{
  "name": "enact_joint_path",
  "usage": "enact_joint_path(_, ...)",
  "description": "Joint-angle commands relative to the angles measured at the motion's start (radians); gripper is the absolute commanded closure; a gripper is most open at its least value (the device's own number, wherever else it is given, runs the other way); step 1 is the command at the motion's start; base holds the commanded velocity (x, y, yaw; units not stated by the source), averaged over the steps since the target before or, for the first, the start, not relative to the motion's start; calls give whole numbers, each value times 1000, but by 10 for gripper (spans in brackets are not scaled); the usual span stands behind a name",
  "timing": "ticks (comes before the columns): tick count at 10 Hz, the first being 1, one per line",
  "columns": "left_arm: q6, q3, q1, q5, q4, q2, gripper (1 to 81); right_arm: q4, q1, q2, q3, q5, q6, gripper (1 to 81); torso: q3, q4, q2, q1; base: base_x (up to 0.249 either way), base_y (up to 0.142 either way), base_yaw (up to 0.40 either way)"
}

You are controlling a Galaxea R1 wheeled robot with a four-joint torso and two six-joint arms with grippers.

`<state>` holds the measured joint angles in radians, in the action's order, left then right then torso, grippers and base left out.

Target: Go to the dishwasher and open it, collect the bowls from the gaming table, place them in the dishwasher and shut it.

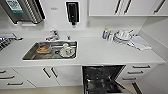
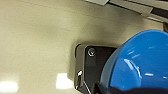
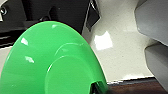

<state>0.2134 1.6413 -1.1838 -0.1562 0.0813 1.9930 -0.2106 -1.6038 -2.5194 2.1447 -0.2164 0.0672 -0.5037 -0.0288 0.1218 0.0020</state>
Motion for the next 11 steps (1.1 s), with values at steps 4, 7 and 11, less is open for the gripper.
enact_joint_path(4, 14, -262, 445, 398, -21, -78, 811, 20, -3, 40, -33, 65, 5, 811, -84, 0, 0, 0, 0, 0, 0)
enact_joint_path(7, 14, -293, 652, 576, -63, -34, 811, 22, 3, 40, -34, 65, 5, 811, -86, 0, -1, 0, 0, 0, 0)
enact_joint_path(11, 80, -262, 839, 738, -61, 132, 811, 22, 8, 31, -34, 58, 6, 811, -144, 0, -1, 1, 0, 0, 0)
